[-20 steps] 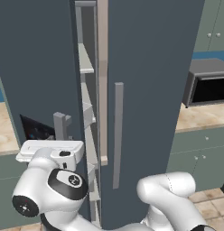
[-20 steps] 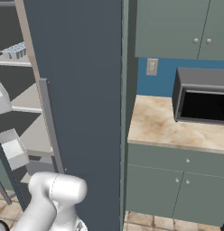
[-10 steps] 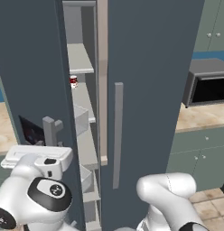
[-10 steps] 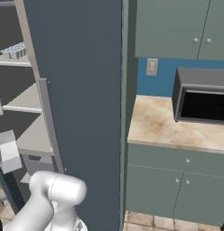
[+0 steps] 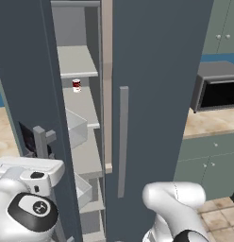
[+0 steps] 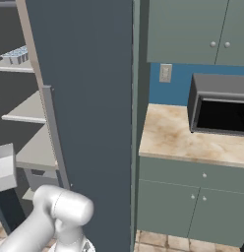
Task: Open the freezer door, pick up the ice cube tray from the freezer, and place it on the dining counter.
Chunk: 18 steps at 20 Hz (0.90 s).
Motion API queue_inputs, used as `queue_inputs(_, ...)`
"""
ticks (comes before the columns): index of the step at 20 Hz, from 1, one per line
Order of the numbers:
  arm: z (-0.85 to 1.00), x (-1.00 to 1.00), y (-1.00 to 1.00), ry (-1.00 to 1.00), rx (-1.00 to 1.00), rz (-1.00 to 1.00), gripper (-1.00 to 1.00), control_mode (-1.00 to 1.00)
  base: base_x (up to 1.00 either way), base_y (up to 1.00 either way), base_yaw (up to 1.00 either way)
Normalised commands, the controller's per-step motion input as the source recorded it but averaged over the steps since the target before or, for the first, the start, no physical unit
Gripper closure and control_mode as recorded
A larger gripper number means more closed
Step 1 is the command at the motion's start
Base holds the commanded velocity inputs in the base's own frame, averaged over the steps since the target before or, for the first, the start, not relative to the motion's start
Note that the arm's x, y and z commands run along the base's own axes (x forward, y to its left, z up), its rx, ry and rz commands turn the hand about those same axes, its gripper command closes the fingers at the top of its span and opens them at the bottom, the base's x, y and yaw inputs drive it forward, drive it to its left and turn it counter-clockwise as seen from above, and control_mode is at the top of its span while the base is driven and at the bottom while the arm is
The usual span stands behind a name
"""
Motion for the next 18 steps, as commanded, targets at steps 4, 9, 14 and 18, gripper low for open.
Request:
queue_inputs(4,0.00,0.00,0.01,0.00,-0.01,0.00,1.00,-1.00,0.00,0.00,0.00)
queue_inputs(9,0.00,0.00,0.00,0.00,0.00,0.00,1.00,-1.00,0.00,0.00,0.00)
queue_inputs(14,0.00,0.00,0.00,0.00,0.00,0.00,1.00,-1.00,0.00,0.00,0.00)
queue_inputs(18,0.00,0.00,0.00,0.00,0.00,0.00,-1.00,-1.00,0.00,0.00,0.00)
